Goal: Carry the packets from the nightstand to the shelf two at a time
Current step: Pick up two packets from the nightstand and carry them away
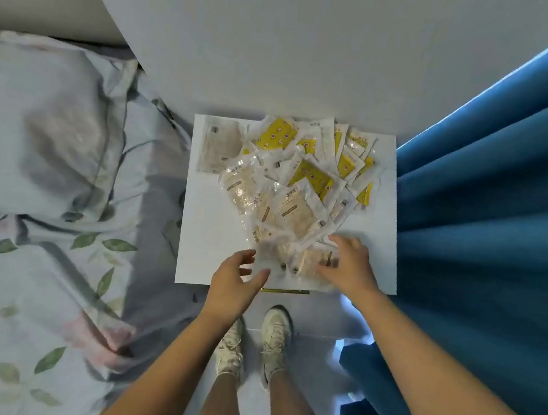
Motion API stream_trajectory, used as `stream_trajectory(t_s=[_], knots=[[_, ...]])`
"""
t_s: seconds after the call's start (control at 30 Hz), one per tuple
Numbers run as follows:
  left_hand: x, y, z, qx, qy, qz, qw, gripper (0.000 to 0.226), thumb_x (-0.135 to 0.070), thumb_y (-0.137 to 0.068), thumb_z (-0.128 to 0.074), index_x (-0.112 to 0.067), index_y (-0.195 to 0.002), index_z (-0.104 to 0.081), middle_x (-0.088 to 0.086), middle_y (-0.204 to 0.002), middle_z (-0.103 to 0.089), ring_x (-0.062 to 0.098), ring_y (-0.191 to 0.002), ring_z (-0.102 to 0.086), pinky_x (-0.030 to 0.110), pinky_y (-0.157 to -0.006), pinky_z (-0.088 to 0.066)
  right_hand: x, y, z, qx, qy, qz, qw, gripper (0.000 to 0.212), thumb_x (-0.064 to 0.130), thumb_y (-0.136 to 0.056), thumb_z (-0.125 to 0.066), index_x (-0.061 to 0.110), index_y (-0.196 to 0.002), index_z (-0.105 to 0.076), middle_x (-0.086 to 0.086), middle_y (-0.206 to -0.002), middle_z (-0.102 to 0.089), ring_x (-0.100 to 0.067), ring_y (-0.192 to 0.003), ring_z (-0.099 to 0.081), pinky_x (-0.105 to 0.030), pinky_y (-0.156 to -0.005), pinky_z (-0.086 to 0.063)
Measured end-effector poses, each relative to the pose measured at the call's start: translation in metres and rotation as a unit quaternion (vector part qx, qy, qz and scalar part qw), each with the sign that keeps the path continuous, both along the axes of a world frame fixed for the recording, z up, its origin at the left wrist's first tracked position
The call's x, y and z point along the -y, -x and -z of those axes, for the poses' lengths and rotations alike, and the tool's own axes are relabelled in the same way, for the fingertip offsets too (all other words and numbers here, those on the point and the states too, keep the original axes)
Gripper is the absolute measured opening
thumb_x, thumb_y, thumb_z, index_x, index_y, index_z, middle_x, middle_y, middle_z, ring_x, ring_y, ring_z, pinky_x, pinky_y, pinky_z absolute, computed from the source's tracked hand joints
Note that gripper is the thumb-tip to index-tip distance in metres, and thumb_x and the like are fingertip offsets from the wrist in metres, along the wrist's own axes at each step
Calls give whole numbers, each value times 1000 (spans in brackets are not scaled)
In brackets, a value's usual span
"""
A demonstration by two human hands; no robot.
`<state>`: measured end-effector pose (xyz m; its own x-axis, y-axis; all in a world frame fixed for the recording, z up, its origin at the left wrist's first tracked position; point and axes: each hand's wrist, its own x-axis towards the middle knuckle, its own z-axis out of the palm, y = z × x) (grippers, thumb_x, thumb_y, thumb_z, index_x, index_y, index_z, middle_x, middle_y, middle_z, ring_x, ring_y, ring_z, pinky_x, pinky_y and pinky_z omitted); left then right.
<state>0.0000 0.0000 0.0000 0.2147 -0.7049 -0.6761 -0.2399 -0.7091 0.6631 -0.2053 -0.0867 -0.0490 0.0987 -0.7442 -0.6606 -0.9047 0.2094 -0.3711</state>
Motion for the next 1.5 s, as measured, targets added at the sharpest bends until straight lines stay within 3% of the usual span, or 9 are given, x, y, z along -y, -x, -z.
stream_trajectory(t_s=[0.33, 0.5, 0.67, 0.77, 0.87, 1.0, 1.2, 1.37, 1.5], knots=[[-7, 25, 28, -58, -45, -57, 996, 55, -29, -87, -68, -17, -137, -46, -3, -128, -57, 12, -107, -59, 27, -89, -50, -13, 5, 22, -126, 106, -43, 985, 47, 56, -71, -76, 20, -95, -57, 0, -89, -69, -26, -88, -63, -35, -79, -40], [8, 34, 17, -166, -28, -112, 979, 66, -46, -76, -76, -30, -129, -39, -11, -122, -55, 10, -110, -59, 23, -86, -51, -12, -3, -23, 117, -64, 179, 975, 22, 32, -84, -73, 18, -99, -64, -2, -93, -71, -24, -88, -68, -41, -77, -57], [19, 33, 11, -371, -3, -229, 900, 54, -33, -79, -76, -8, -124, -60, 16, -117, -69, 32, -108, -66, 48, -96, -51, -12, -43, -64, 318, -158, 254, 900, 18, 28, -86, -70, 21, -103, -69, -2, -96, -75, -17, -91, -72, -33, -81, -58], [21, 14, 13, -310, 28, -321, 894, 47, -16, -74, -80, -5, -116, -61, 24, -109, -69, 35, -96, -69, 46, -85, -56, 7, -56, -57, 260, -15, 230, 938, 14, 29, -81, -76, 18, -88, -71, 1, -86, -70, -15, -84, -63, -23, -70, -51], [14, -10, 22, -245, 39, -369, 896, 67, -14, -79, -76, -33, -131, -39, 11, -111, -67, 28, -94, -71, 46, -85, -56, 40, -63, -33, 169, 138, 207, 954, 46, 32, -72, -83, 21, -112, -63, 4, -114, -63, -19, -109, -56, -30, -84, -50], [5, -24, 31, -199, 63, -361, 909, 25, -14, -96, -55, -38, -99, -62, -3, -80, -65, 15, -64, -57, 24, -58, -50, 64, -69, 4, 12, 136, 109, 985, 84, 43, -60, -88, 18, -130, -48, -7, -130, -56, -32, -127, -42, -46, -101, -43], [1, -26, 28, -157, 43, -264, 951, 29, -11, -100, -46, -25, -96, -71, -4, -109, -70, 17, -102, -67, 37, -91, -53, 67, -71, 23, 45, 119, 80, 989, 51, 28, -68, -87, 10, -104, -57, -8, -98, -61, -28, -93, -61, -31, -71, -48], [10, -21, 23, -152, 28, -261, 953, 22, -11, -98, -52, -24, -102, -69, -3, -112, -70, 16, -103, -67, 40, -97, -51, 54, -74, 20, 73, 162, 41, 983, 19, 16, -78, -78, 14, -89, -63, -4, -98, -56, -23, -94, -60, -23, -72, -42], [15, -20, 24, -161, 20, -267, 950, 18, -15, -96, -56, -24, -104, -70, -2, -113, -70, 16, -105, -66, 42, -99, -50, 40, -87, 15, 13, 221, 36, 974, 28, 24, -84, -72, 15, -105, -56, -3, -105, -61, -25, -102, -59, -37, -83, -50]])
